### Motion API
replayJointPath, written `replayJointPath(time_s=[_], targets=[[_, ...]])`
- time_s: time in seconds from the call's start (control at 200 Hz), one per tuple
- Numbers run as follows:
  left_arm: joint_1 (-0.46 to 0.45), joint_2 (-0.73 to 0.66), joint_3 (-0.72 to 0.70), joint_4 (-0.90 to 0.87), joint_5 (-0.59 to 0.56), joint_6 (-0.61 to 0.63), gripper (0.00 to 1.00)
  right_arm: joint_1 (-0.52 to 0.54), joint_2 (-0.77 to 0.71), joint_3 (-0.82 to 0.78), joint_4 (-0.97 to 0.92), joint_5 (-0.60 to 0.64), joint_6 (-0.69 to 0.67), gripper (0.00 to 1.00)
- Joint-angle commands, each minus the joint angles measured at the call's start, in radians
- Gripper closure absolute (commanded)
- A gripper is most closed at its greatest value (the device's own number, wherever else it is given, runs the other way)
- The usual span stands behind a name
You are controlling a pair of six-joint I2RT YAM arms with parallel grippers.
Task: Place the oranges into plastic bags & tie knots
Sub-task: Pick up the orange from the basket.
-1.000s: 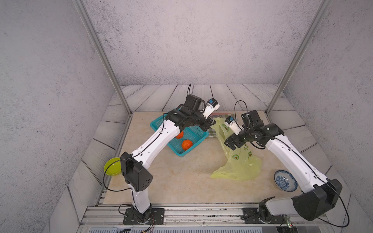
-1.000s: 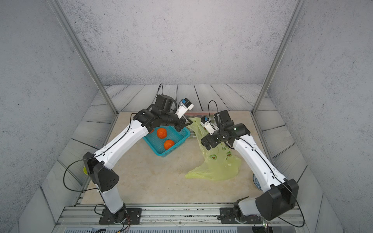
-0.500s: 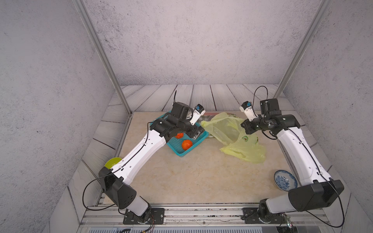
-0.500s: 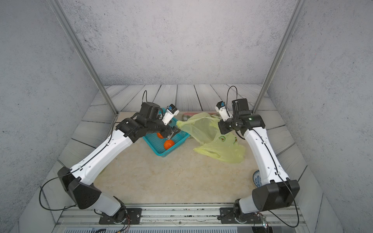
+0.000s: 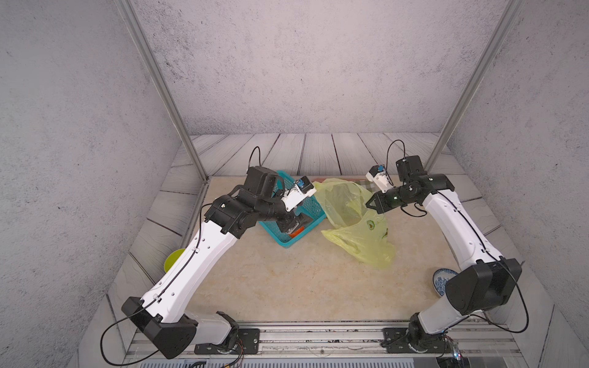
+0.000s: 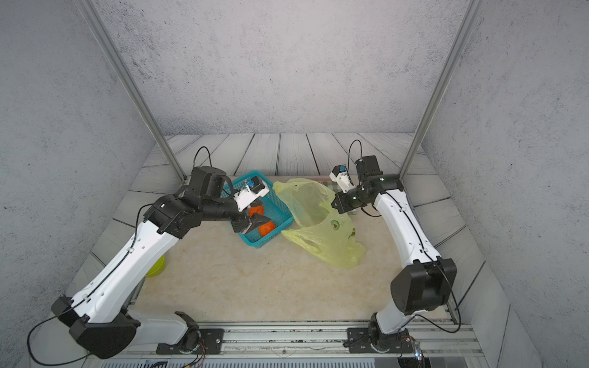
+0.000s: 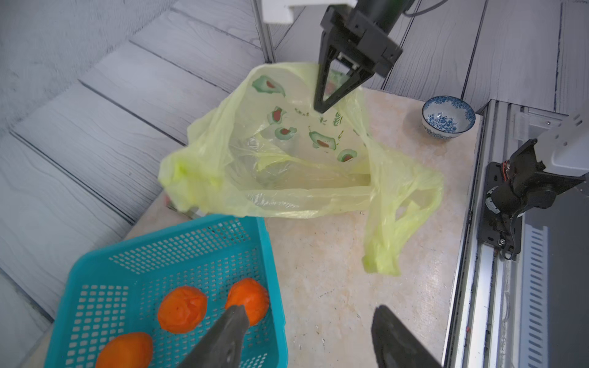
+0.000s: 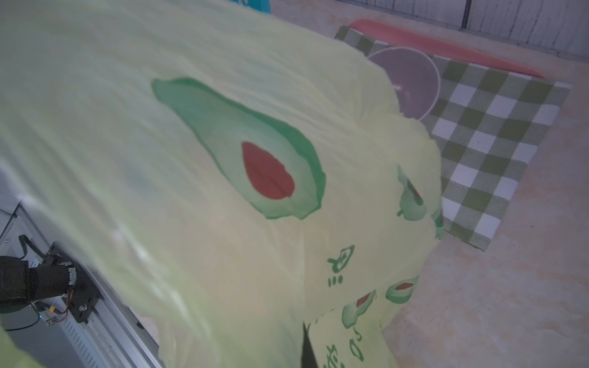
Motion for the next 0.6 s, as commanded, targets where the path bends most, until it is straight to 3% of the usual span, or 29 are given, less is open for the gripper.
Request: replayJointPath(time_s=[0.0,0.08,0.215,0.305,0.435,0.596], targets=[[0.172,-0.022,-0.046,-0.042,0.163,-0.029,0.32,-0.002,0.011,0.017,-0.033,0.049,0.060,0.96],[0.287,-0.019,-0.140,0.091,0.185,-0.117,0.29,-0.001,0.004,-0.002,-0.024,0.022,0.071,0.96],[0.298,0.151,-0.156,0.205,-0.114,-0.104,0.23,0.007,-0.002,-0.029,-0.007,-0.062,0.070,0.96],[0.287,0.332,-0.047,0.195,-0.241,-0.091,0.19,0.015,-0.006,-0.039,0.003,-0.073,0.075,0.96],[0.286,0.559,0.118,0.160,-0.299,-0.081,0.16,0.015,-0.012,-0.050,0.013,-0.066,0.073,0.96],[0.284,0.818,0.363,0.026,-0.250,-0.098,0.14,0.016,-0.016,-0.058,0.025,-0.073,0.077,0.96]])
